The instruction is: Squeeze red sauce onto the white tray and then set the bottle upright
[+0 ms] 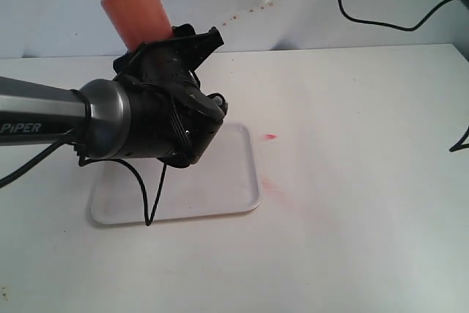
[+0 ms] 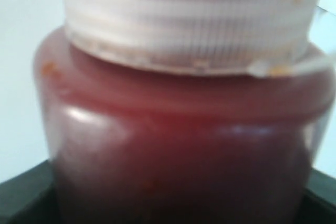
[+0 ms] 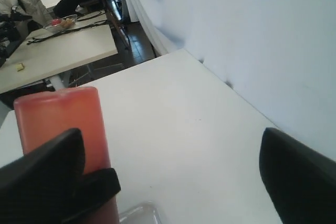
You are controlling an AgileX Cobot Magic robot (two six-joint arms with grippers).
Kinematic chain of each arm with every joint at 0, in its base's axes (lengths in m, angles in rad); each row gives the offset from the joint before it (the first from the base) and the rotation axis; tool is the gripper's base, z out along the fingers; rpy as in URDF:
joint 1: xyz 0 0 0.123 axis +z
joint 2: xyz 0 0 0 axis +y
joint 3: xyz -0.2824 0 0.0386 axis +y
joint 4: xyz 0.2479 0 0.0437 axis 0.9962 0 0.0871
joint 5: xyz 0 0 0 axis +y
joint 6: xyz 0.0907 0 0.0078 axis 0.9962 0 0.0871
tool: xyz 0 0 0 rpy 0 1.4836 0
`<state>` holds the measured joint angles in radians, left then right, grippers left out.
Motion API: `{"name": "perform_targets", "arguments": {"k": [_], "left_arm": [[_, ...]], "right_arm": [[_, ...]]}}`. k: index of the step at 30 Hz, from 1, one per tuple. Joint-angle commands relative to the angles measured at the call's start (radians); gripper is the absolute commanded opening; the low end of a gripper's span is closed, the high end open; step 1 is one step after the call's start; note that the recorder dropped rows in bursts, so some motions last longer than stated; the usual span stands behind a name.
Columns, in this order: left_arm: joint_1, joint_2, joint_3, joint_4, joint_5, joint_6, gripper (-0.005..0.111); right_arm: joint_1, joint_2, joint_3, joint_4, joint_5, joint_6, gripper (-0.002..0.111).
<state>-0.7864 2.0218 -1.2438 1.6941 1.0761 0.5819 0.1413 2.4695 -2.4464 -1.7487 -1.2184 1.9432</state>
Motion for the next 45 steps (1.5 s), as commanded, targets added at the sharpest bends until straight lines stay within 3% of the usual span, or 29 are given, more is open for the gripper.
{"name": "perform_targets", "arguments": {"k": [1,7,18,27,32,35,41,45], "left_arm": [[-0.005,-0.019,-0.004,0.050,-0.029,0.005,0.000],[0.009,-0.019,-0.019,0.050,-0.033,0.007,0.000],[0.009,-0.021,-0.019,0.050,-0.054,0.014,0.000],[0.015,-0.021,-0.019,0.050,-0.066,0.024,0.000],[0.030,-0.021,-0.019,0.050,-0.034,0.024,0.000],[0.030,-0.021,-0.019,0.050,-0.022,0.024,0.000],[0.030,-0.021,-0.019,0.050,-0.022,0.024,0.000],[0.030,-0.021,-0.019,0.050,-0.022,0.022,0.000]], "right_arm": [[0.015,0.000,-0.005,0.004,-0.003,0.063,0.082],[0.044,0.000,0.091,0.004,-0.003,0.049,0.063],[0.129,-0.004,0.112,0.004,-0.003,0.022,0.063],[0.127,-0.013,0.112,0.004,-0.003,0.032,0.063],[0.078,-0.013,0.112,0.004,-0.003,0.036,0.062],[0.035,-0.013,0.112,0.004,-0.003,0.034,0.050],[-0.065,-0.005,0.112,0.004,-0.003,0.015,0.002],[-0.109,0.008,0.112,0.004,-0.003,0.015,0.000]]}}
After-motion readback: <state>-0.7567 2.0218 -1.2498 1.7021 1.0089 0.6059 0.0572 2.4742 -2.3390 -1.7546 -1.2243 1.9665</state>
